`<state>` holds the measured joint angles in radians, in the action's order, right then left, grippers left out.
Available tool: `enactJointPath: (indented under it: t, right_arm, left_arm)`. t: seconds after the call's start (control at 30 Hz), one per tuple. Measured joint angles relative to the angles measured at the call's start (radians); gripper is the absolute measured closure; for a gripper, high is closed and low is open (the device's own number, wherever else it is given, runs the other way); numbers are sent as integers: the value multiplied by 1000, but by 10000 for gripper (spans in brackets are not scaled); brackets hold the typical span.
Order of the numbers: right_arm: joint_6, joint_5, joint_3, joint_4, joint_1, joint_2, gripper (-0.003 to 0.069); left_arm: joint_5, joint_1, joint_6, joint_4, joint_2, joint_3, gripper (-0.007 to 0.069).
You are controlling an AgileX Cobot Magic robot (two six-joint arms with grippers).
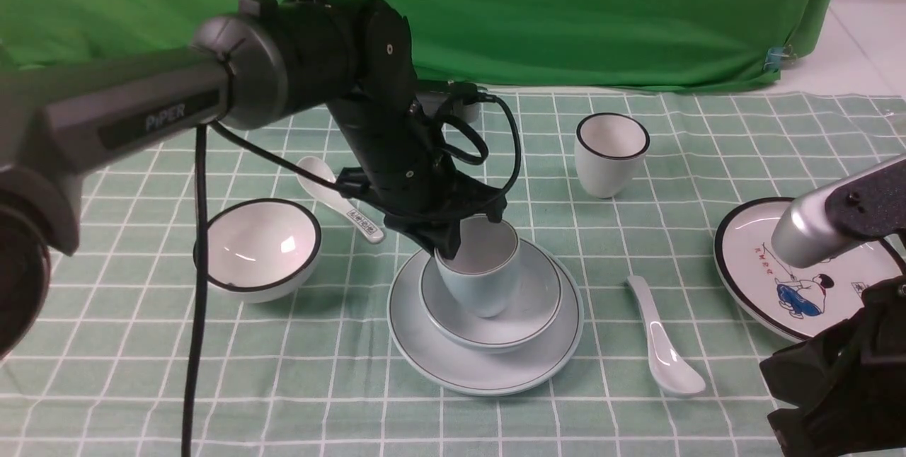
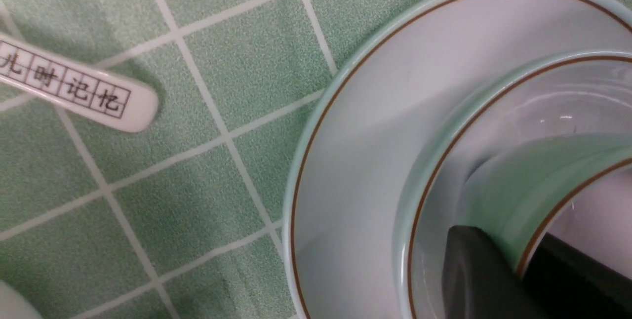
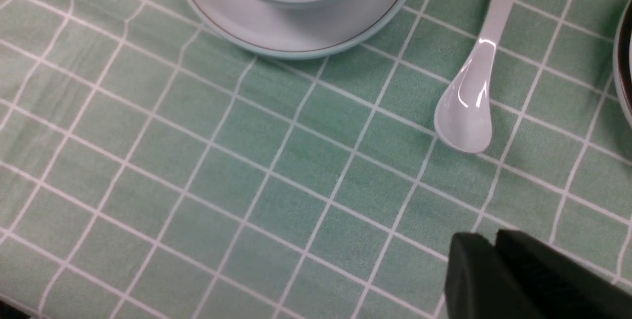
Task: Place the bowls on the plates on the blue tablecloth, put the cups on the bowls, and place the spoons in the cups.
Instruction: 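Place the cup upside down onto the bowl on the plate, then move the gripper down to the white spoon beside the saucer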
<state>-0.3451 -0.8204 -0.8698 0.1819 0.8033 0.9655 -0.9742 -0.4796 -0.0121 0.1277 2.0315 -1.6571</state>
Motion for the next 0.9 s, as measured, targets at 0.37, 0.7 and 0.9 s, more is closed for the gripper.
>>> enactJointPath:
  t: [0.37, 0.7, 0.9]
  right_arm:
    - [76, -159, -111, -12, -240, 111, 637]
    - [281, -131, -241, -187, -413, 470, 518]
    - [309, -27, -359, -192, -413, 722, 198]
  left_arm:
    - [-123, 0, 0, 5, -24, -81, 265]
    - [-170, 0, 1, -49, -373, -27, 599]
    - [-87, 0, -18, -56, -677, 231, 622]
